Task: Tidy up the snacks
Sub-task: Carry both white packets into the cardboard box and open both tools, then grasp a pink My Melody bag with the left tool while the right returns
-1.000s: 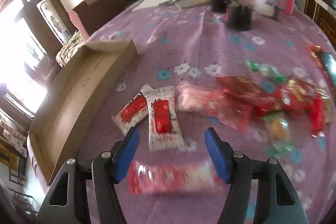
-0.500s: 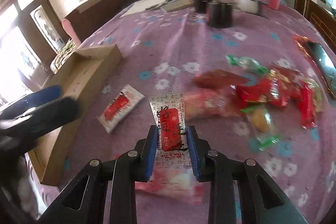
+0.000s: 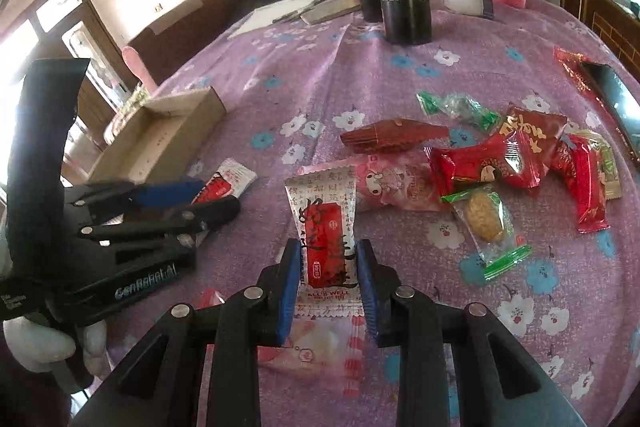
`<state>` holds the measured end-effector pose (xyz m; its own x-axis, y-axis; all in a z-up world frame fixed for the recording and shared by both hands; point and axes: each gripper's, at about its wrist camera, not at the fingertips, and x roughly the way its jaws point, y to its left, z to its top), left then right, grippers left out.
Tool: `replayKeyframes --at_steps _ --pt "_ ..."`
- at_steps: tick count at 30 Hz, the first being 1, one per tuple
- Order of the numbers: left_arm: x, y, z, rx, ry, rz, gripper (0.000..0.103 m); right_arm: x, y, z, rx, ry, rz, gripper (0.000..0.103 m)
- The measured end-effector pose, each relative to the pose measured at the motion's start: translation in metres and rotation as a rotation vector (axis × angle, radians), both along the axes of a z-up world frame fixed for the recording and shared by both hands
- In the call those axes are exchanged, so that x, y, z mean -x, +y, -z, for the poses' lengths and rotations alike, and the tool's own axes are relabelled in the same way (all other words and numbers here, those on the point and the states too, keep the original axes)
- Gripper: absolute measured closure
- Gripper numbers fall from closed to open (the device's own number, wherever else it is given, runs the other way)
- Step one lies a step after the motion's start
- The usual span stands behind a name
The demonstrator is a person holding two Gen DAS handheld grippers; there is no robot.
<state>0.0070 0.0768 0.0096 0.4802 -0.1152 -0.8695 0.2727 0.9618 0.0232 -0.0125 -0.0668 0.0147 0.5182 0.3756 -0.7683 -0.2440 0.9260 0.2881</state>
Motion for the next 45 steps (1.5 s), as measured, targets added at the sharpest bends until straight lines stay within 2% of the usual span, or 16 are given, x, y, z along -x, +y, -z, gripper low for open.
replayKeyframes --at_steps 5,10,14,18,20,24,27,33,35,37,40,45 --pt "0.019 0.007 -0.025 0.112 -0.031 0.003 0.075 0.011 -0.003 -0.020 -0.038 -0.044 -0.006 0.077" --pt "0.039 0.033 -0.067 0.223 -0.073 -0.003 0.075 0.018 0.002 -0.039 -0.057 -0.068 -0.025 0.077" --pt "0.031 0.068 -0.088 0.235 -0.090 -0.037 0.075 0.017 0.023 -0.054 -0.058 -0.070 -0.077 0.077" --pt "0.014 0.109 -0.099 0.157 -0.117 -0.111 0.075 0.002 0.052 -0.066 -0.128 -0.035 -0.133 0.077" --pt "0.000 0.130 -0.097 0.149 -0.108 -0.150 0.075 -0.010 0.071 -0.072 -0.167 -0.013 -0.167 0.077" --pt "-0.027 0.166 -0.077 0.202 -0.058 -0.229 0.075 -0.041 0.128 -0.069 -0.176 0.035 -0.202 0.078" --pt "-0.047 0.187 -0.046 0.281 0.003 -0.283 0.075 -0.062 0.160 -0.056 -0.132 0.058 -0.189 0.078" --pt "-0.068 0.198 -0.005 0.342 0.069 -0.347 0.075 -0.094 0.200 -0.030 -0.023 0.085 -0.149 0.077" --pt "-0.071 0.199 -0.004 0.348 0.060 -0.354 0.073 -0.099 0.205 -0.027 -0.003 0.083 -0.143 0.073" --pt "-0.071 0.201 -0.004 0.358 0.058 -0.358 0.067 -0.101 0.207 -0.026 0.006 0.075 -0.135 0.069" --pt "-0.069 0.205 -0.008 0.381 0.052 -0.365 0.055 -0.099 0.201 -0.029 0.009 0.060 -0.127 0.069" --pt "-0.055 0.207 -0.026 0.400 0.024 -0.384 0.055 -0.092 0.180 -0.045 -0.043 0.037 -0.100 0.069"
